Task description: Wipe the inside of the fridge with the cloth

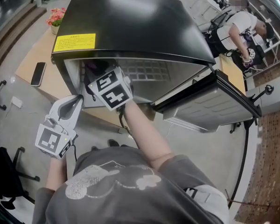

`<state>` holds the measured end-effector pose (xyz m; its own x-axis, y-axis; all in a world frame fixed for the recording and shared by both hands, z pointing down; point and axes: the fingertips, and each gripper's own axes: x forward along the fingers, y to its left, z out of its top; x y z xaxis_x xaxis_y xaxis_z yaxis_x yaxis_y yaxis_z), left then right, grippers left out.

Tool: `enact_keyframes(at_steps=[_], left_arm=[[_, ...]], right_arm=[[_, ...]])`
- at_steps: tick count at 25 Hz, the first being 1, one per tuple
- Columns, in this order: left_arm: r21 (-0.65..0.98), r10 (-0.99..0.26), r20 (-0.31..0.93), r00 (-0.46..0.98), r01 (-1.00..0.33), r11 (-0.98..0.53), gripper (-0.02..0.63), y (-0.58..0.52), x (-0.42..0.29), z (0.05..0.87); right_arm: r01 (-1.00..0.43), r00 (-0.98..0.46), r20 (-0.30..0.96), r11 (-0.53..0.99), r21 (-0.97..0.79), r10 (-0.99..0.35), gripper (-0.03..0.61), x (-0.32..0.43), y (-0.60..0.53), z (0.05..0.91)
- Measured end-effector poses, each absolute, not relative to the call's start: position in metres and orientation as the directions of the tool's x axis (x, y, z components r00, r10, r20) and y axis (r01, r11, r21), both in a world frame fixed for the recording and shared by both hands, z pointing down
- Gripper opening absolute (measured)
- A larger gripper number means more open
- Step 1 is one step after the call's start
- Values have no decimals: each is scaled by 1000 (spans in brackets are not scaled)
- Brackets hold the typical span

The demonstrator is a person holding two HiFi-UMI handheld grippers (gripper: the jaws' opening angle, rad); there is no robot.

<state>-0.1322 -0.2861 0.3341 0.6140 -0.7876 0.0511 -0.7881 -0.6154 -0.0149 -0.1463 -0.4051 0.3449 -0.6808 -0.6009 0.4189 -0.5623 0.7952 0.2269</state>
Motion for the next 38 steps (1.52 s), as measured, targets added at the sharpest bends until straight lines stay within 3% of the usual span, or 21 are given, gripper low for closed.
enact_keyframes(at_steps=[14,25,34,38], left_arm=[[-22,-754,53,655,-754,-657,18,-293,-84,332],[-30,-694,73,716,-694,-719,18,-298,-50,336],[-29,-650,93,754,-651,-759,18,-297,-33,340],[-32,-642,87,762,-642,-766,18,-297,-30,338]], right_arm=[[-725,-537,434,659,200,-723,81,-39,-439,342],[-882,-330,400,430,193,-855,81,74,-452,343],[-923,-250,388,340,182,-887,78,105,-439,340],[-940,-227,298,289,184,-927,81,104,-441,324]])
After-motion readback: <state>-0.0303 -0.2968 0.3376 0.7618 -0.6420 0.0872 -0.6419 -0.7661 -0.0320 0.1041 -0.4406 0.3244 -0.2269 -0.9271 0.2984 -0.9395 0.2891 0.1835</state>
